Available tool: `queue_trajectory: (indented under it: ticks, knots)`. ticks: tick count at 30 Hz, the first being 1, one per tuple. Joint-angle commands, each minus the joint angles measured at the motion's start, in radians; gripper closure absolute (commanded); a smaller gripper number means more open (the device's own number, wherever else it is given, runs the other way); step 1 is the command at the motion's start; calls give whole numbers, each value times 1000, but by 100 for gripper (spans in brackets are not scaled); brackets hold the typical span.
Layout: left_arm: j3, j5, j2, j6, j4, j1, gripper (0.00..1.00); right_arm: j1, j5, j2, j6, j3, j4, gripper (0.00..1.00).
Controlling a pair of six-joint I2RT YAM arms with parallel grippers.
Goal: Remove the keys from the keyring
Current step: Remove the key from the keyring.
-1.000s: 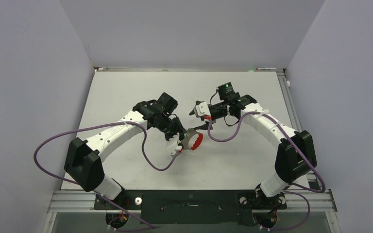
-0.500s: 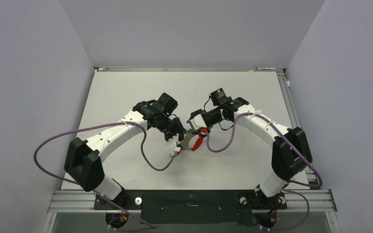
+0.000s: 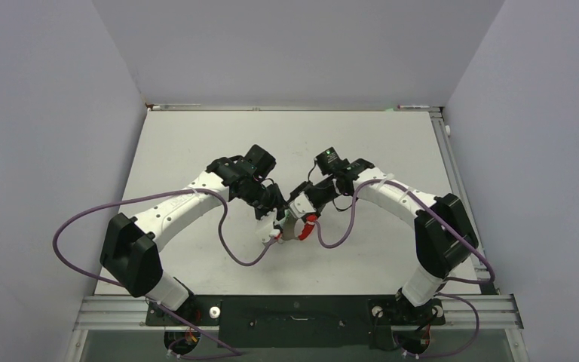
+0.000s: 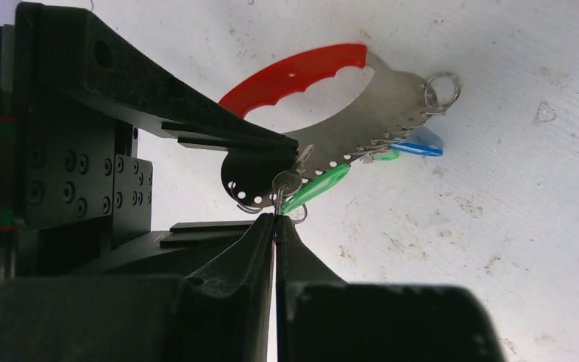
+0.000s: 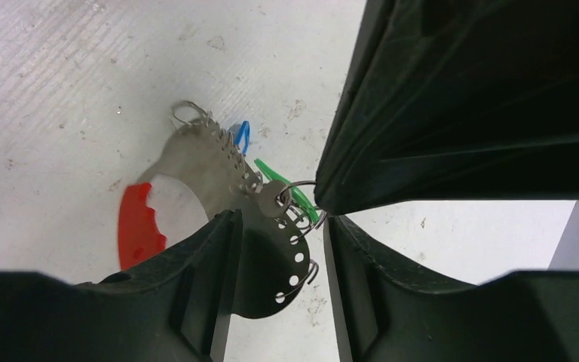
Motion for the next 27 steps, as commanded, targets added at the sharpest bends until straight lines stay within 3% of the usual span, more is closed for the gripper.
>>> queue_trajectory:
  ticks: [1, 8, 13, 20, 27]
  knots:
    - [18, 32, -5, 103, -36, 11, 100, 9, 22, 8, -38, -26, 14, 57]
    - [-5, 32, -22, 115, -41, 25, 100, -15, 41, 10, -19, -62, 20, 74]
    - [-39, 39, -33, 66, 14, 22, 100, -52, -14, 2, 125, -69, 73, 93]
    - [-197, 60, -91, -29, 199, 19, 100, -142, -184, -1, 352, -116, 156, 95]
    - [-347, 70, -104, -98, 435, -6, 100, -161, -272, -16, 677, -269, 416, 95]
